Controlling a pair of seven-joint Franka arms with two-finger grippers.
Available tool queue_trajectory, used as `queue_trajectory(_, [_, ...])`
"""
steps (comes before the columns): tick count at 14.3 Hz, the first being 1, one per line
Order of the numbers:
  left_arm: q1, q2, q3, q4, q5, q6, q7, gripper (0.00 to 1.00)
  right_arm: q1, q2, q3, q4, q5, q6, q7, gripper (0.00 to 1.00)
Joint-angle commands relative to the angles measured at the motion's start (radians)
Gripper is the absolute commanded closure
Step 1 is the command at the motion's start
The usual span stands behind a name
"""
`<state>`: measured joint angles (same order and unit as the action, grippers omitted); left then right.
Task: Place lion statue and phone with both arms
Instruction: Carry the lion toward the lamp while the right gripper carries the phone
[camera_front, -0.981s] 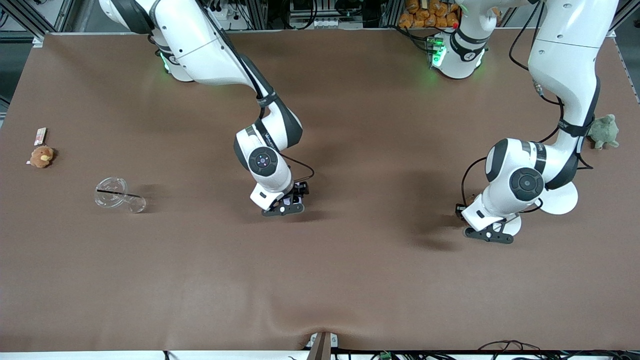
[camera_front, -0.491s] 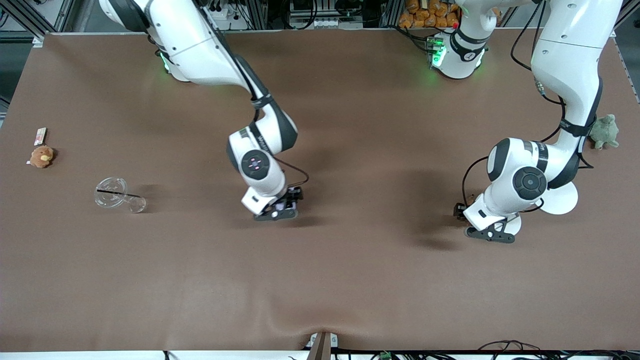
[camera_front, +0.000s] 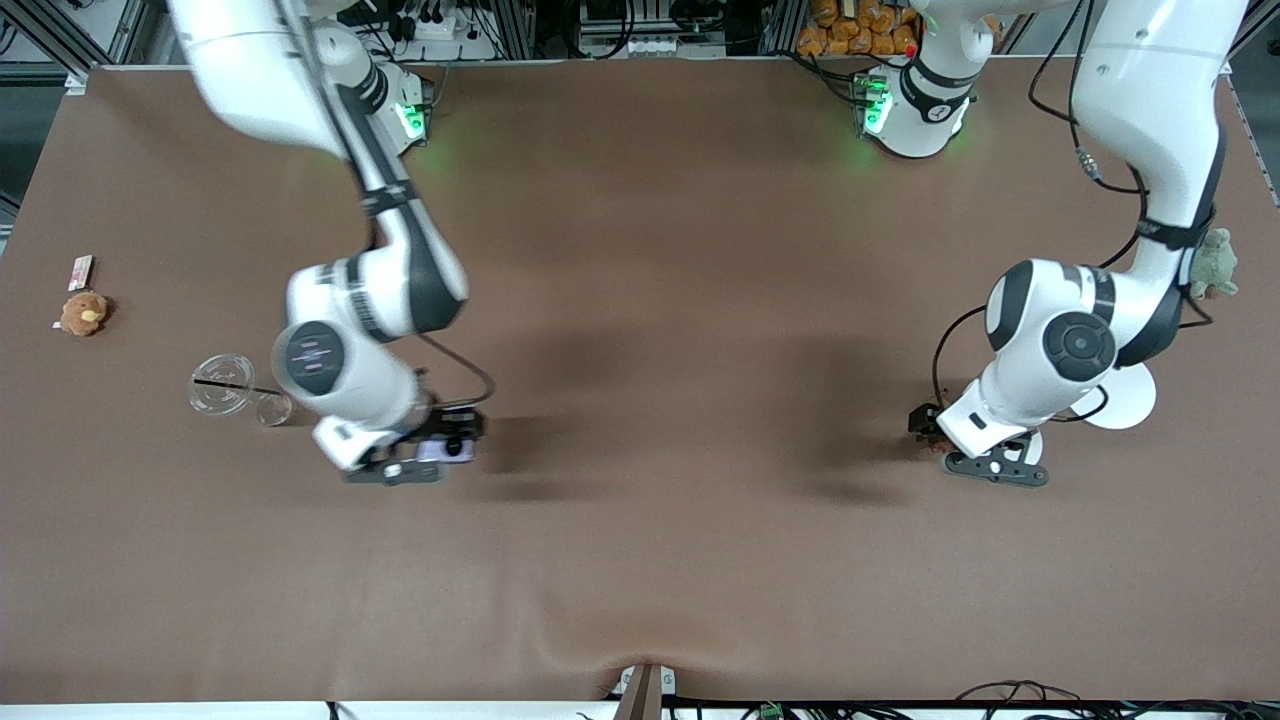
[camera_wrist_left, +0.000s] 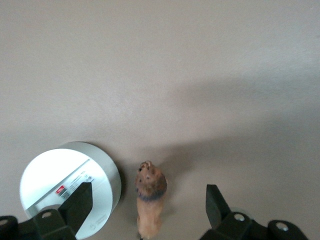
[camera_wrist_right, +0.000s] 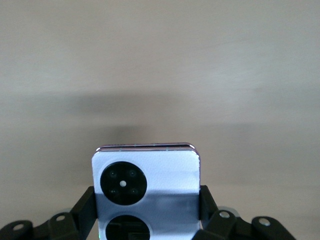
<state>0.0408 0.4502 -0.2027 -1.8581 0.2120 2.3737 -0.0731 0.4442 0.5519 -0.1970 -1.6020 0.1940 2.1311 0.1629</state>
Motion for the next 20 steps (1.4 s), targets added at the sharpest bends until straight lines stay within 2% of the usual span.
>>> queue_trajectory(1, [0.004, -0.09, -0.037, 0.0, 0.004, -0.083, -0.008, 0.0, -0.047, -0.006, 0.019, -0.018, -0.001, 0.015, -0.04, 0.5])
queue_trajectory(4, [0.002, -0.133, -0.076, 0.065, 0.001, -0.197, -0.011, 0.0, -0.053, -0.001, 0.021, -0.018, 0.001, 0.104, -0.04, 0.5])
queue_trajectory(6, [0.002, -0.151, -0.104, 0.123, -0.019, -0.295, -0.049, 0.0, -0.041, -0.004, 0.025, -0.016, 0.001, 0.105, -0.042, 0.52])
queue_trajectory(8, [0.002, -0.153, -0.136, 0.207, -0.02, -0.413, -0.085, 0.0, -0.016, -0.02, 0.028, -0.021, -0.001, 0.092, -0.068, 0.54])
queue_trajectory(11, [0.001, -0.153, -0.185, 0.295, -0.02, -0.513, -0.146, 0.0, 0.011, -0.069, 0.028, -0.026, -0.001, -0.014, -0.097, 0.54])
queue_trajectory(14, [0.002, -0.154, -0.21, 0.313, -0.02, -0.531, -0.16, 0.0, 0.036, -0.17, 0.028, 0.008, -0.001, -0.085, -0.103, 0.52])
queue_trajectory(18, [-0.004, -0.151, -0.244, 0.343, -0.087, -0.531, -0.201, 0.0, -0.021, -0.162, 0.016, -0.029, -0.016, -0.094, -0.115, 0.56])
queue_trajectory(20, [-0.007, -0.148, -0.253, 0.355, -0.114, -0.531, -0.227, 0.0, -0.088, -0.139, 0.008, -0.029, -0.051, -0.099, -0.117, 0.57])
